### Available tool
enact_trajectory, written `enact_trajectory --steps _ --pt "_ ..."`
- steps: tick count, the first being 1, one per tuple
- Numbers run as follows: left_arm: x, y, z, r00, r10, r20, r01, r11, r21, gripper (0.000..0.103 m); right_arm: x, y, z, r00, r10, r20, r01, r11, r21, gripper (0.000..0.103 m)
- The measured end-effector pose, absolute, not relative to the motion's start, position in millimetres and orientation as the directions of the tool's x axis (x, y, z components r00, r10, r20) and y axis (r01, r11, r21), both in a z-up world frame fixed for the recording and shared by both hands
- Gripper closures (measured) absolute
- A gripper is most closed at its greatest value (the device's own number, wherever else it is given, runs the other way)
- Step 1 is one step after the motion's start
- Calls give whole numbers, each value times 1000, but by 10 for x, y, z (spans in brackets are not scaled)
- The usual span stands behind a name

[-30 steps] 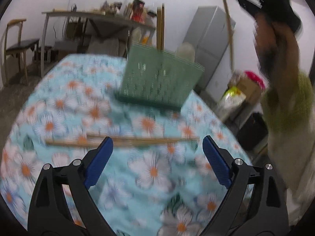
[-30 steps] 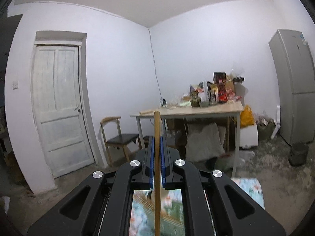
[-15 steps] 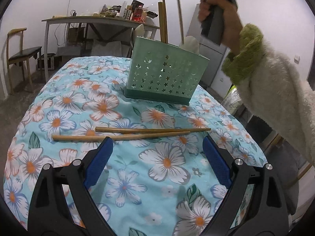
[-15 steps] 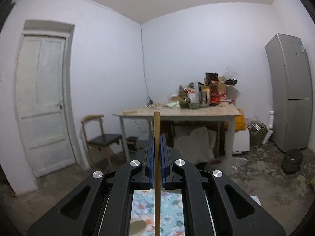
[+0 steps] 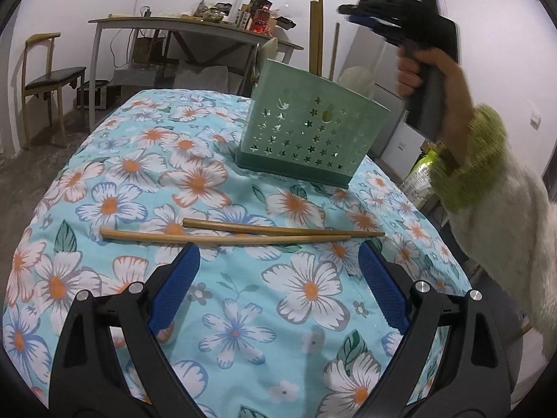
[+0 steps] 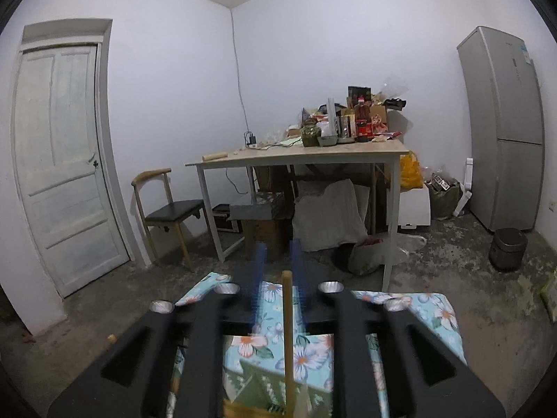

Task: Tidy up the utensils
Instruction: 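Lower the chopstick into the green holder and open the right tool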

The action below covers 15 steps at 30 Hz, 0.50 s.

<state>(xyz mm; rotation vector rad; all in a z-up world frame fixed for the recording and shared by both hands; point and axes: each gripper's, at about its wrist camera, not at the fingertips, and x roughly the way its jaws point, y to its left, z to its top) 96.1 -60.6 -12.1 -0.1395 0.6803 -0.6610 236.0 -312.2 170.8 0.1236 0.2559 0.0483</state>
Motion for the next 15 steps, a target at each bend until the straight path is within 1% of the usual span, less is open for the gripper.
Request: enact_trajectory --steps 1,5,9,11,13,15 --pt "957 -601 -118 586 -606 -538 518 791 -326 15 2218 -3149 1743 972 69 -225 -37 989 141 60" --pt "933 -591 -83 594 -597 -540 509 798 -323 15 1736 -3213 1831 980 82 -182 -50 984 173 55" --pt "878 -562 -25 612 -592 -525 502 803 -321 15 1184 -3254 1784 981 102 -167 -64 974 217 49" --pt "849 -537 7 626 -587 -513 492 808 -323 15 940 -3269 1646 973 129 -190 -76 962 264 42" --pt "834 -503 25 635 -583 -506 482 812 -330 15 783 -3264 1445 958 153 -241 -74 948 310 36" --pt "831 -484 24 638 -576 -510 473 817 -331 15 654 -3215 1138 925 161 -344 -36 939 341 35"
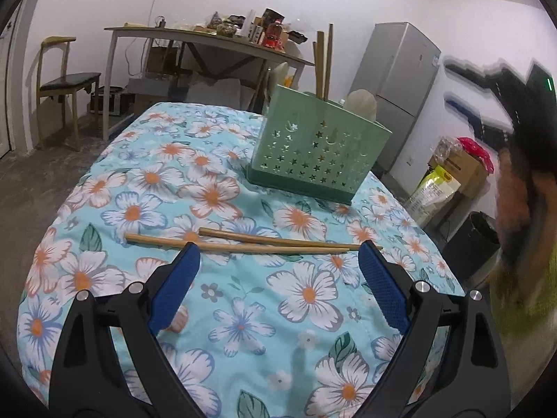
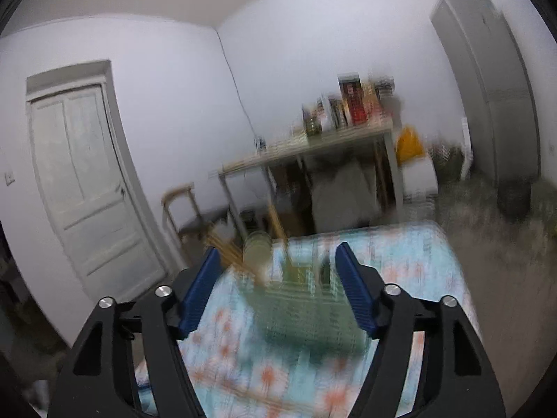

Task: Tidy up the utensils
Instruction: 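Lower the chopstick into the green holder and open the right tool, then move the left tool to the last two chopsticks and grasp them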

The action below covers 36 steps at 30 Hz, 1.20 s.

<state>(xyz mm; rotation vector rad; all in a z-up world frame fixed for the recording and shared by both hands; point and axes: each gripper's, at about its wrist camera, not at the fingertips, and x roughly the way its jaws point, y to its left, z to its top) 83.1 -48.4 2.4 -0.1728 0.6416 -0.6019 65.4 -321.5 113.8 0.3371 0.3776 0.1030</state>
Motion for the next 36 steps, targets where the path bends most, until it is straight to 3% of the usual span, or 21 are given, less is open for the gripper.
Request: enact_trajectory --steps 3,6,11,16,20,26,33,36 --pt "846 -444 2 633 -563 -531 455 826 -334 15 514 -3158 638 858 173 -484 38 918 395 35" --pt "882 -410 -20 626 -552 -551 435 833 -341 15 401 -3153 256 804 207 -558 108 871 478 35" --pt "946 -349 -44 626 -528 -573 394 849 -352 15 195 -3216 -118 788 243 -565 186 782 595 35" --pt "1125 -308 -137 564 -528 -635 333 849 -411 15 161 -3240 -253 780 251 -574 210 758 617 35" --pt "1335 -204 -322 468 -633 -616 226 760 -609 16 212 -3262 -266 777 265 -571 211 745 633 35" --pt "1559 -71 -596 439 -708 -554 58 637 -768 37 240 -3315 -464 755 293 -587 251 698 670 35" --pt "1721 45 -737 471 -719 -511 -88 538 -838 60 223 -3337 -500 766 295 -571 243 690 682 35" --pt "1752 78 -825 485 -702 -521 -152 519 -841 81 212 -3341 -503 769 294 -568 240 690 683 35"
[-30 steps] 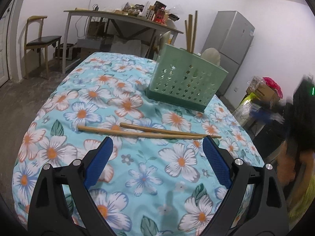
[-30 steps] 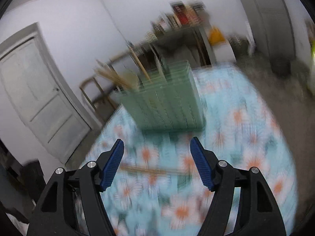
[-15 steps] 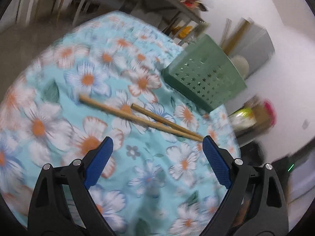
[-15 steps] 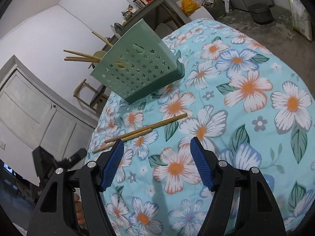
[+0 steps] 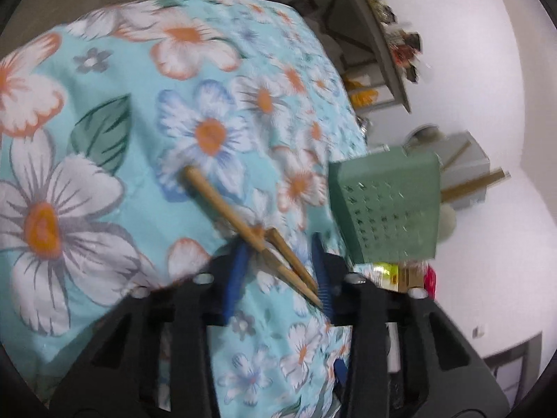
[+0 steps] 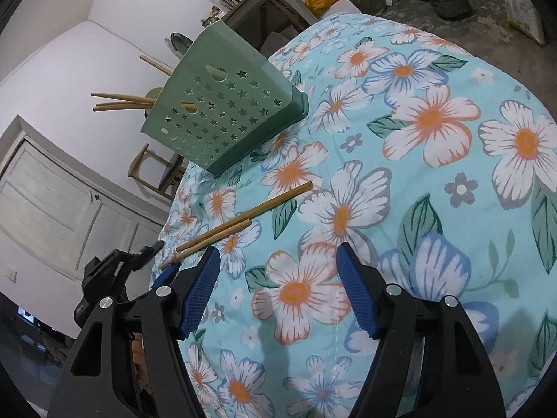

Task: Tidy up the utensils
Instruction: 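Move the left tool to the last two chopsticks and grasp them, then lift the two chopsticks with the left tool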

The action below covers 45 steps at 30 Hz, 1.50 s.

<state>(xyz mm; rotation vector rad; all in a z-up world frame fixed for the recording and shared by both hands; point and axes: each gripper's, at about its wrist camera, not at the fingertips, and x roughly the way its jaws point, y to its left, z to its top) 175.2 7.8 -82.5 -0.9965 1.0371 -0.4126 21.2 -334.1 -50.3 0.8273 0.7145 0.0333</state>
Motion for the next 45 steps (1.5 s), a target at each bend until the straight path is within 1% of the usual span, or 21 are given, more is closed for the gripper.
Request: enact_trajectory --steps 1,7,12,15,18,20,23,24,26,28,30,33,35,36,38,40,45 --pt "1760 98 -873 484 -697 -529 -178 513 -840 90 214 -3339 -502 769 294 -568 241 690 683 35" --pt "1729 165 -930 495 -713 -497 -183 474 -862 92 207 -3344 -499 769 296 -567 240 689 684 35" --pt "1552 235 -836 455 -728 -513 -174 492 -853 91 201 -3353 -503 770 300 -563 240 682 691 35" --pt "1376 249 -738 436 -712 -551 -130 556 -821 88 204 -3351 -506 770 296 -565 242 684 688 35" --pt "1299 233 -727 415 -711 -568 -123 575 -809 85 211 -3344 -504 770 289 -569 244 691 681 35" --pt "1303 247 -775 409 -722 -558 -134 557 -819 73 210 -3345 -503 770 289 -568 243 691 681 35" --pt "1352 273 -869 418 -747 -517 -195 482 -854 65 210 -3343 -503 772 291 -565 239 691 683 35" --pt "1361 272 -872 432 -745 -508 -207 466 -860 63 208 -3343 -505 774 291 -563 237 691 683 35" --pt "1356 242 -861 449 -733 -511 -216 466 -858 58 201 -3343 -506 776 288 -561 236 692 682 35" --pt "1366 208 -848 459 -718 -524 -229 474 -850 58 206 -3336 -502 775 284 -565 237 698 676 35" --pt "1376 201 -874 486 -706 -516 -262 446 -856 58 212 -3333 -502 774 283 -566 236 701 673 35" --pt "1388 224 -912 511 -694 -507 -300 409 -862 63 209 -3333 -503 776 282 -564 237 698 675 35" --pt "1396 233 -953 522 -686 -508 -327 389 -861 72 208 -3330 -504 778 281 -562 236 698 676 35" --pt "1394 237 -974 526 -682 -508 -336 382 -861 74 210 -3322 -503 776 279 -566 237 703 671 35" --pt "1387 253 -1009 531 -676 -511 -340 382 -859 85 220 -3304 -499 771 272 -575 241 712 660 35" --pt "1388 266 -1051 531 -673 -515 -346 382 -857 92 210 -3304 -504 774 273 -572 240 709 663 32" --pt "1398 291 -1082 541 -675 -501 -333 375 -865 92 251 -3262 -489 772 277 -572 231 716 659 24"
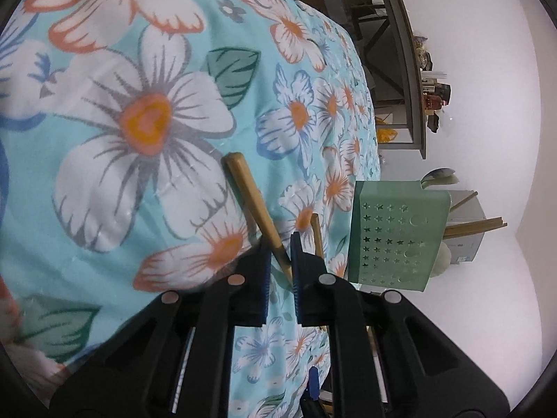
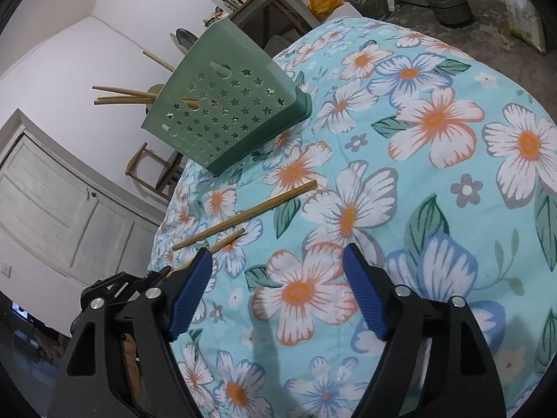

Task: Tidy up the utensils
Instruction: 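Lift the two chopsticks with the left tool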

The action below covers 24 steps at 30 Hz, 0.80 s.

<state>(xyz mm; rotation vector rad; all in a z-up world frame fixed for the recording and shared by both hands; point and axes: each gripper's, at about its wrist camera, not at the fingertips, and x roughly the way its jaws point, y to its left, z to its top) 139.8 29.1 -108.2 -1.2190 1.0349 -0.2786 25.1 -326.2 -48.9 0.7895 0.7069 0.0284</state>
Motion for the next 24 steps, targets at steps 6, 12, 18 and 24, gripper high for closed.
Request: enact_trajectory --steps 6,12,18,24 --pt "1376 229 -956 560 -654 -509 -218 476 -852 92 303 -3190 -471 765 280 -580 212 741 637 12" --pt "1336 146 -836 592 -625 -509 -72 588 -806 90 336 -3093 -458 755 253 -605 203 787 583 6" --pt "1318 133 -809 613 -620 -490 25 635 -772 87 354 -2983 -454 746 209 -633 191 843 503 6" --pt "1308 118 -793 622 -624 -473 78 650 -756 86 416 -2901 -430 701 175 -691 191 888 419 6"
